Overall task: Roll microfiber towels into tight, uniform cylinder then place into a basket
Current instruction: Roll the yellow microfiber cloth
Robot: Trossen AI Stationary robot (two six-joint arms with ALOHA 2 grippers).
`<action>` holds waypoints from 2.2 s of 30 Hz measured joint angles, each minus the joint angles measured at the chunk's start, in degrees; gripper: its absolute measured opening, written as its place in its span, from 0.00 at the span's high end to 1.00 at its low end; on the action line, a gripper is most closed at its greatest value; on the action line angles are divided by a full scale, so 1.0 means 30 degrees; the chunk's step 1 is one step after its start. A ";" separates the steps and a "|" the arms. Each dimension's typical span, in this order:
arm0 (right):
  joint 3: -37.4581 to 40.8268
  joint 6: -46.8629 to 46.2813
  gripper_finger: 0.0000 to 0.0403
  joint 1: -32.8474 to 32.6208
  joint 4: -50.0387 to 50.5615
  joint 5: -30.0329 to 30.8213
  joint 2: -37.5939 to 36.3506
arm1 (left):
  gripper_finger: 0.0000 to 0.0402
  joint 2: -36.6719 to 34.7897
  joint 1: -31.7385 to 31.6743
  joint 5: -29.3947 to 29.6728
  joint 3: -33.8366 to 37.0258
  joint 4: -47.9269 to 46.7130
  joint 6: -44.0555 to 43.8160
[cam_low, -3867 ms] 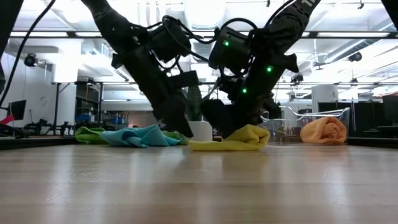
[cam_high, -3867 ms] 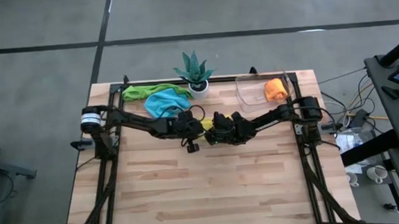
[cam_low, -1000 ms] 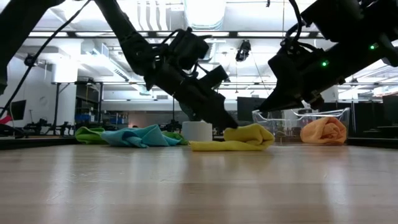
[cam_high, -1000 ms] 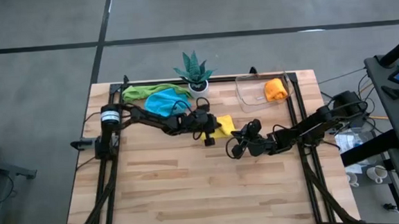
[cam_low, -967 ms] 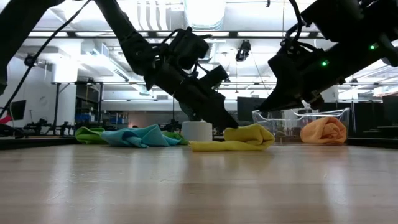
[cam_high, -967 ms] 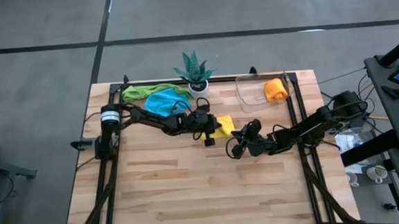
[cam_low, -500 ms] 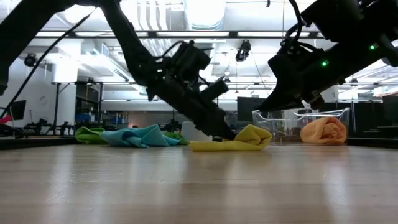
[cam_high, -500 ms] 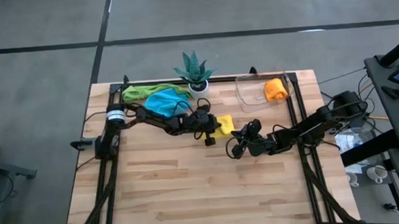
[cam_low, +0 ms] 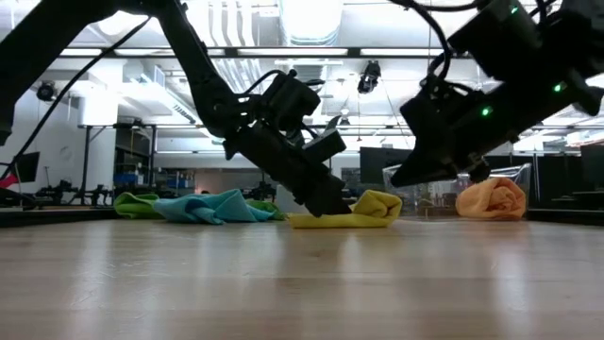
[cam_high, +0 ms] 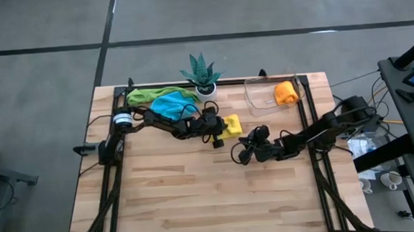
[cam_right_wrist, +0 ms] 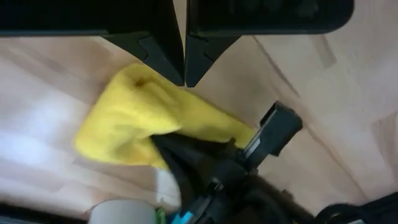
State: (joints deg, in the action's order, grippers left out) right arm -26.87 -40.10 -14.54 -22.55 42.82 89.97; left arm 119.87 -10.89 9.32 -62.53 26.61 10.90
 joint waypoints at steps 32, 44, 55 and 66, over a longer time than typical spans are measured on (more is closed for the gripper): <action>-0.3300 -0.2788 0.98 0.2134 0.0381 0.1292 0.5396 | 1.00 -0.0036 0.0006 -0.0007 0.0208 -0.0013 -0.0007; -0.3284 -0.5136 0.98 0.2364 0.4389 0.2038 0.5214 | 1.00 -0.0036 -0.0001 -0.0095 0.0218 -0.0028 0.0068; -0.3175 -0.4353 0.98 0.1742 0.9958 0.2598 0.1843 | 1.00 -0.0036 -0.0009 -0.0031 0.0325 -0.0020 0.0167; -0.2404 0.2461 0.98 0.2314 0.5493 0.1230 -0.0401 | 1.00 -0.0036 -0.0016 0.0000 0.0339 -0.0020 0.0182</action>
State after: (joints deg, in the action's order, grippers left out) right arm -34.08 -32.71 -7.60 -6.07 46.51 88.76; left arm 119.77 -10.94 9.32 -61.52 26.55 11.44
